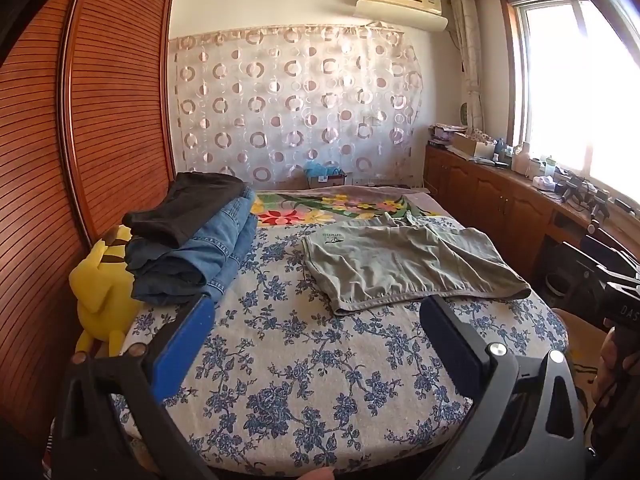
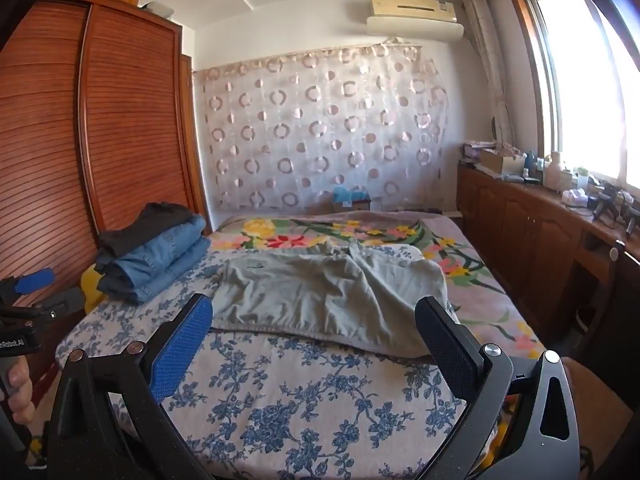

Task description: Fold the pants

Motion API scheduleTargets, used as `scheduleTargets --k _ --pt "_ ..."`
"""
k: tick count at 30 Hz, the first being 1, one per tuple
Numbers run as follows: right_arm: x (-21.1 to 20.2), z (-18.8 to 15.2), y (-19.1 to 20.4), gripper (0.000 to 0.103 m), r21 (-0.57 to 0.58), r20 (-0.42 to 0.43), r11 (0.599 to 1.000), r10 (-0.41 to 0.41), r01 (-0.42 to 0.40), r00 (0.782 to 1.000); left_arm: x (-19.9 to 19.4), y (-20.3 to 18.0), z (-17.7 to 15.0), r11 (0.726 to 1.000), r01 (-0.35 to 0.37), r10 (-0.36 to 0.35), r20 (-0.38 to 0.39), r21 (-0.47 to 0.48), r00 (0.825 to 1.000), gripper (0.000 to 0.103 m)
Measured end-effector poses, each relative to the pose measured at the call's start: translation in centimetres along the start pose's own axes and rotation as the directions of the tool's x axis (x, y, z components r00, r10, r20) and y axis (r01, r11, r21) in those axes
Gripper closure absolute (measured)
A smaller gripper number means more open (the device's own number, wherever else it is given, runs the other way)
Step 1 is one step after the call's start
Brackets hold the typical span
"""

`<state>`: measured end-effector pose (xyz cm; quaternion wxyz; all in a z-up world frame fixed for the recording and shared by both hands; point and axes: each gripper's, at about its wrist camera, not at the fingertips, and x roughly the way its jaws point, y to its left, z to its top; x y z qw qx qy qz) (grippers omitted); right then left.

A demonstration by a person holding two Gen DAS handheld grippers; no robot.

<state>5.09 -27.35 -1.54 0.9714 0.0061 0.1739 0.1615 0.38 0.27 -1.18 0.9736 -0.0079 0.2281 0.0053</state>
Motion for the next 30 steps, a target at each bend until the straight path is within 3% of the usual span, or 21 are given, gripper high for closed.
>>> scheduleTargets --k 30 --pt "0.00 -0.13 0.03 0.000 0.000 -0.003 1.000 0.000 0.000 1.000 0.11 0.11 0.19 1.000 0.004 -0.004 -0.004 0.005 1.000 0.000"
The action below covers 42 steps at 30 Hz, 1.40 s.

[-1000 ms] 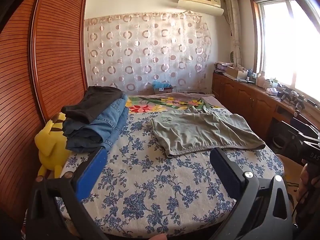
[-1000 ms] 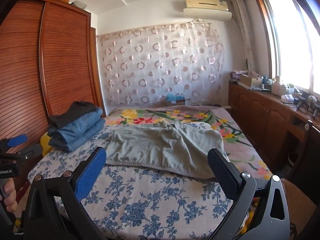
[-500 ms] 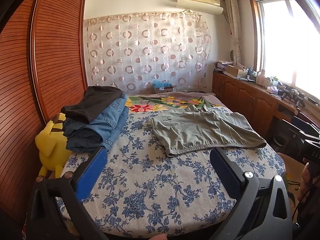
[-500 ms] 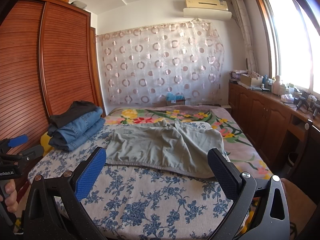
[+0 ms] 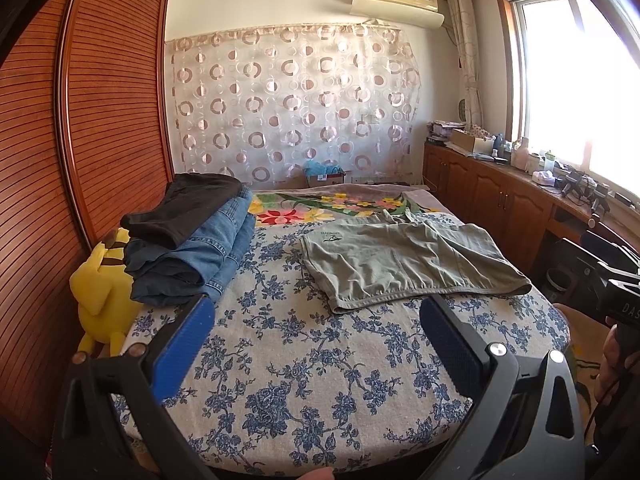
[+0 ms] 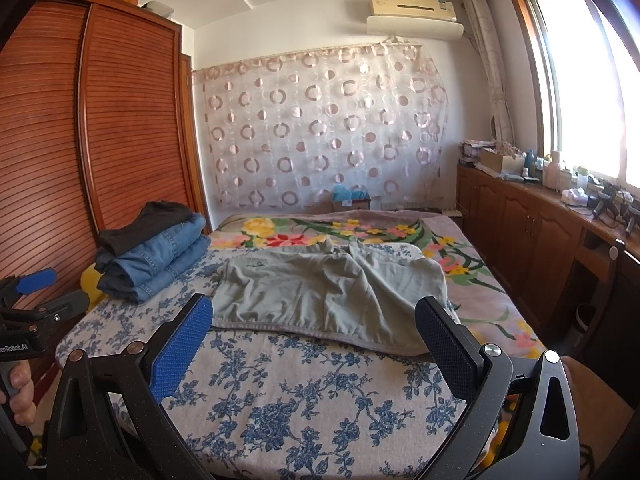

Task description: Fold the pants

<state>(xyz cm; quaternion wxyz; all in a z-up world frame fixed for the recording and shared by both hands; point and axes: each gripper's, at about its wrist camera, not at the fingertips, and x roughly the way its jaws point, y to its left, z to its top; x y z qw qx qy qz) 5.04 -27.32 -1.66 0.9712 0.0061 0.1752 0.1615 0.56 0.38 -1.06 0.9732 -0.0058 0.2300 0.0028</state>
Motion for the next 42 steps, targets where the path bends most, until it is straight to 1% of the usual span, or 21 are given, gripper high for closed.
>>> scheduleTargets --k 30,32,42 --pt "-0.12 0.47 -0.02 0.000 -0.001 0.000 1.000 0.000 0.000 1.000 -0.73 -0.33 0.63 1.000 0.006 -0.006 0.007 0.010 1.000 0.000" --pt "-0.25 -0.06 -0.09 0.000 -0.001 -0.002 1.000 -0.001 0.001 1.000 -0.72 -0.31 0.61 1.000 0.005 -0.005 0.007 0.010 1.000 0.000" --pt "-0.21 -0.21 0.25 0.000 -0.001 -0.006 1.000 -0.003 0.003 1.000 -0.53 -0.22 0.24 1.000 -0.001 0.001 0.007 0.016 1.000 0.000"
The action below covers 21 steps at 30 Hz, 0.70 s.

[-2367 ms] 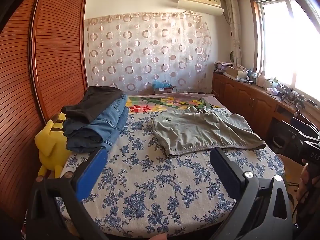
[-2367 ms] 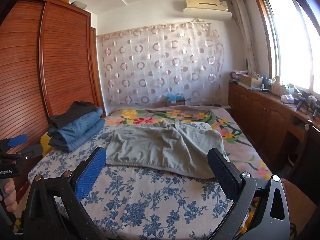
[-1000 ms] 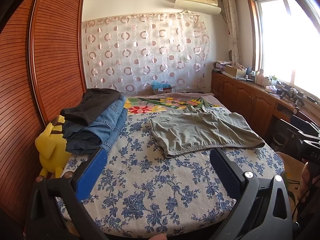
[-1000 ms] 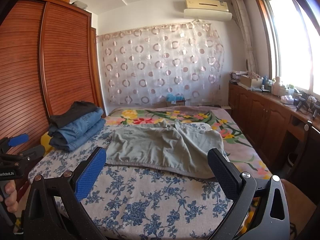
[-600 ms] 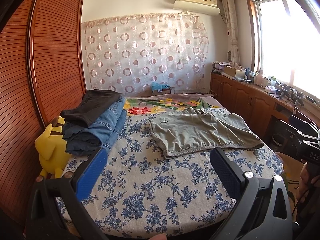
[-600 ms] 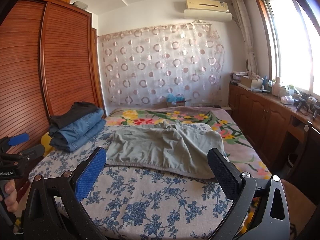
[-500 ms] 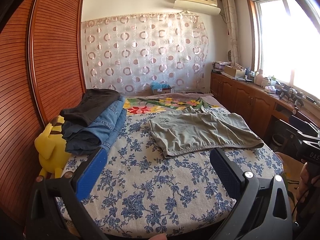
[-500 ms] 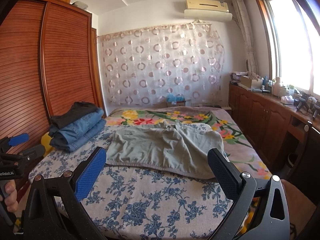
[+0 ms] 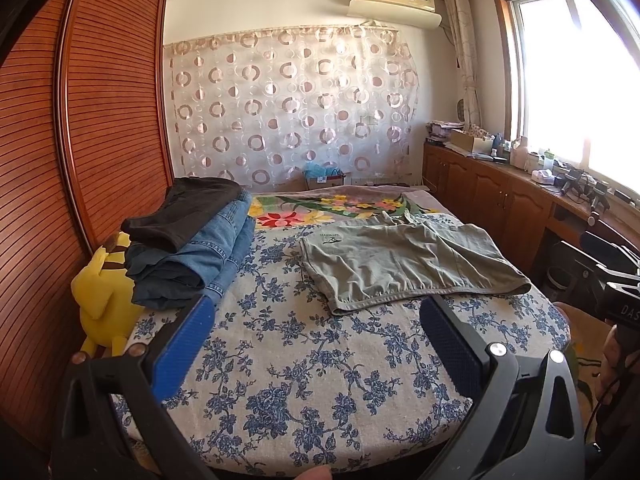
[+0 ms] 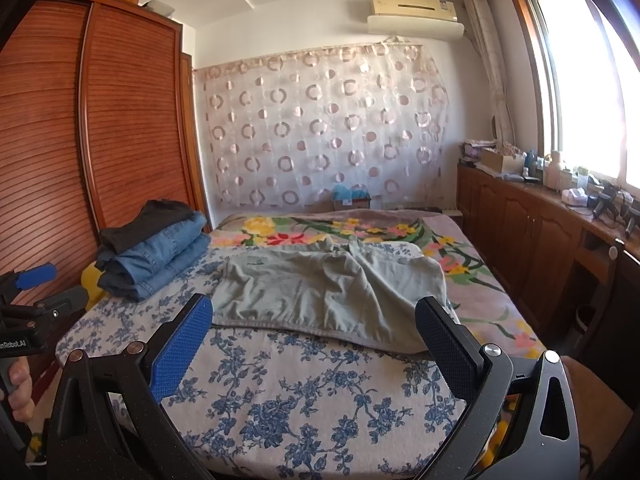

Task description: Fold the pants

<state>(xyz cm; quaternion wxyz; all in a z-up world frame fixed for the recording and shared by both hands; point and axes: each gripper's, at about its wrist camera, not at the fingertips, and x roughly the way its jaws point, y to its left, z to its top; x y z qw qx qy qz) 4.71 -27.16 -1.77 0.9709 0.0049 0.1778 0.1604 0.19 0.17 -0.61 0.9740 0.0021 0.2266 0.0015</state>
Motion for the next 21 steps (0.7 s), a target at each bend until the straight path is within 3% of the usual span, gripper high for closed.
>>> scheduleTargets --k 12,21 --pt "0.7 -0.8 -1.5 0.000 0.001 -0.027 1.000 -0.010 0.010 1.000 1.7 -0.1 -0.8 1.000 0.014 -0.014 -0.037 0.011 0.999 0.000" --pt "2.3 -1.9 -3.4 0.005 -0.001 -0.066 0.999 -0.036 0.036 0.997 4.7 -0.3 -1.8 0.995 0.099 -0.097 -0.109 0.016 0.989 0.000"
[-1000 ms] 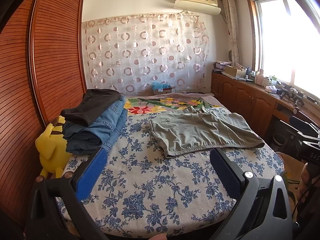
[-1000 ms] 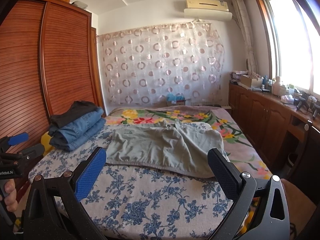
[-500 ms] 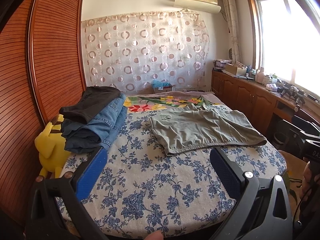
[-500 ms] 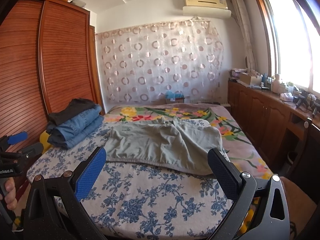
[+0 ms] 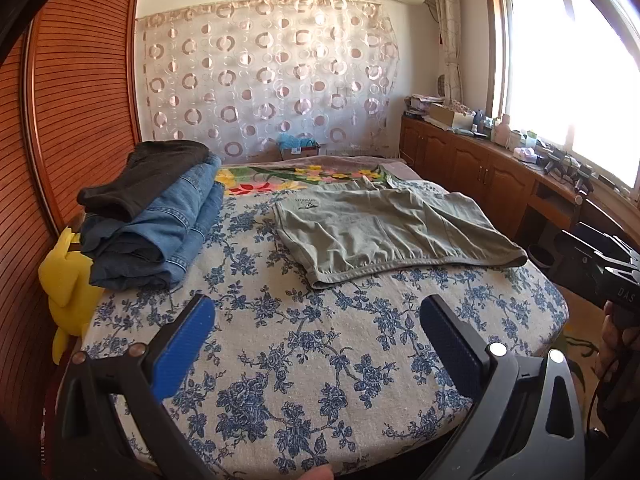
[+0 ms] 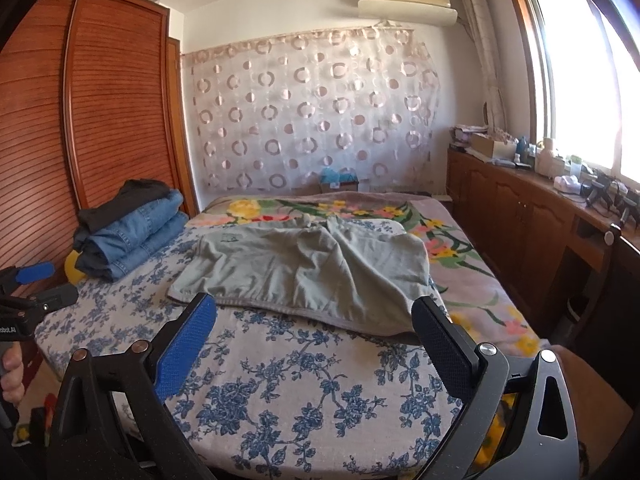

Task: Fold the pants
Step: 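Reach the right gripper to the grey shorts' waistband and close on it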

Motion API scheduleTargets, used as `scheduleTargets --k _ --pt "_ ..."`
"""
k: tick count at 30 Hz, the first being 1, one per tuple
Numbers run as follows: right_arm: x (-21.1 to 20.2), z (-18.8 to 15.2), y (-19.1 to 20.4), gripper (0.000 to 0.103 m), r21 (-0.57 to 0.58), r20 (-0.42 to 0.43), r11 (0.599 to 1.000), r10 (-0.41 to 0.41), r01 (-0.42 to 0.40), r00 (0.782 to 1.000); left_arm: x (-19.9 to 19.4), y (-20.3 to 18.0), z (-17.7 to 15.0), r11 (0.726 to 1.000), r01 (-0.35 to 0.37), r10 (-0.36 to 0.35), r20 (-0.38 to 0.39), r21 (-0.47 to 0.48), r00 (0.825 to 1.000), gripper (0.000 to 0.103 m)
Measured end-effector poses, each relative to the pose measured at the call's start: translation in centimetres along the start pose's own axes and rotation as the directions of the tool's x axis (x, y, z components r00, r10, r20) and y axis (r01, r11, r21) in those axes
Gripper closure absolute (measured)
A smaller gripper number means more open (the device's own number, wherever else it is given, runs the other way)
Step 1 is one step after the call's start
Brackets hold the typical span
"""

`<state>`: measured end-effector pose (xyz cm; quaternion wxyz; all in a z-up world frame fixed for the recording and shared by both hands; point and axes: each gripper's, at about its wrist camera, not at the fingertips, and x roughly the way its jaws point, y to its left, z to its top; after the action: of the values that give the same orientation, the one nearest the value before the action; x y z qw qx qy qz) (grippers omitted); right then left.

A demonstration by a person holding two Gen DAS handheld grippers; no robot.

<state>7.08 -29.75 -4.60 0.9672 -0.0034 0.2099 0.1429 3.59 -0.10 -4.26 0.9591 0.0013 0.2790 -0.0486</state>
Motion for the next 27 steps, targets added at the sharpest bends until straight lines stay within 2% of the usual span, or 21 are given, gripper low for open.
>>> scheduleTargets --k 8,12,17,27 --pt "1.8 -1.3 -1.9 0.019 -0.015 -0.060 1.000 -0.007 0.006 0.998 2.4 -0.3 -0.6 0.999 0.013 -0.011 -0.042 0.047 0.999 0.000" --pt "2.4 -1.8 -2.9 0.030 -0.012 -0.084 1.000 -0.015 0.014 0.996 3.5 -0.2 -0.7 0.997 0.022 -0.019 -0.048 0.068 0.999 0.000" --pt "3.2 -2.4 -4.4 0.031 -0.006 -0.115 1.000 -0.030 0.029 0.993 4.8 -0.4 -0.8 0.994 0.038 -0.033 -0.045 0.100 0.998 0.000" --pt "6.0 -3.2 -7.8 0.032 -0.038 -0.194 0.996 -0.083 0.077 0.977 8.4 0.4 -0.6 0.993 0.057 -0.045 -0.114 0.104 0.992 0.000"
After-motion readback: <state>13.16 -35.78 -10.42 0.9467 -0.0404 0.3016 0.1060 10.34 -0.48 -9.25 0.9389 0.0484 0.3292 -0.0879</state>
